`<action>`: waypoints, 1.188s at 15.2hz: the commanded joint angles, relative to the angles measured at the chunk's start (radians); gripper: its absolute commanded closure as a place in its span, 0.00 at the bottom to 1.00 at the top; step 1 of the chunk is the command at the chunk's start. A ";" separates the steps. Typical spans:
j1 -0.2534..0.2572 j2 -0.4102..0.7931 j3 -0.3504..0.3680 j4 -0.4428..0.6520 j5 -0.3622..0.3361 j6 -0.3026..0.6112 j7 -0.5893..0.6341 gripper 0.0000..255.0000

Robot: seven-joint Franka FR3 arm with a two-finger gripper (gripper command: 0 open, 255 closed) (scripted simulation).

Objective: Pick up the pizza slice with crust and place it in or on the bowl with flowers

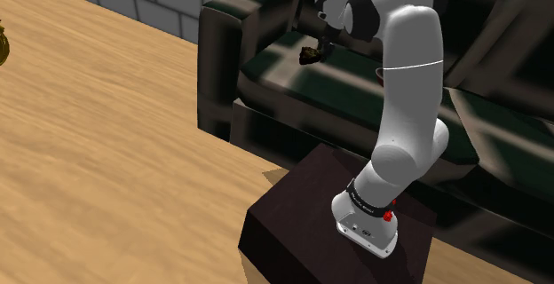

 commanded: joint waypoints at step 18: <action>0.000 -0.005 -0.004 0.013 -0.006 -0.016 0.007 1.00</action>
